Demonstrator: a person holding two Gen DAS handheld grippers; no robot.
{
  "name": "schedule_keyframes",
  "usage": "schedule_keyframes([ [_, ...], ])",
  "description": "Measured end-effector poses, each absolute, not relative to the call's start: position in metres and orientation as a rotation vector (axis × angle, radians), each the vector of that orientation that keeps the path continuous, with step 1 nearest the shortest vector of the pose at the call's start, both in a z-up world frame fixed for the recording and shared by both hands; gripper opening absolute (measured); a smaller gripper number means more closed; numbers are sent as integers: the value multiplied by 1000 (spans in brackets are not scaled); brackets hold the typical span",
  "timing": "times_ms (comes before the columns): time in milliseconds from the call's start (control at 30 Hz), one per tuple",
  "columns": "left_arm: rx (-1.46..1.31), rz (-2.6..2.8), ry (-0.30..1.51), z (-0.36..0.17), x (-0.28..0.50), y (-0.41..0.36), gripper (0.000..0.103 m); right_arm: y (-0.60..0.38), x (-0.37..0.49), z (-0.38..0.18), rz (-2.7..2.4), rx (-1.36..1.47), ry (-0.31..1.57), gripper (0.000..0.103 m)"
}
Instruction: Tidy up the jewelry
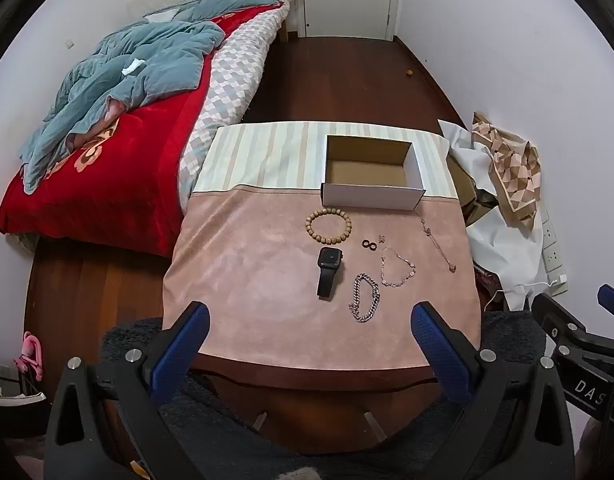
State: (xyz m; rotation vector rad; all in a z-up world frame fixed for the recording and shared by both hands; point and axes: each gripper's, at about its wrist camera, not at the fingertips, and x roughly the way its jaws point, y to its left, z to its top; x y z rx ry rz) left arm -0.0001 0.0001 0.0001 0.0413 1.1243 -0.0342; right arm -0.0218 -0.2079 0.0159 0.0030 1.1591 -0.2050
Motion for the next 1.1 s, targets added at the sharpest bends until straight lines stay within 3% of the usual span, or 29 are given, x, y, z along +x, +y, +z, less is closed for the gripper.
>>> schedule_keyframes([
  [1100,50,-30,1118,0,0,0,103,-209,-26,17,-204,1,1160,103],
])
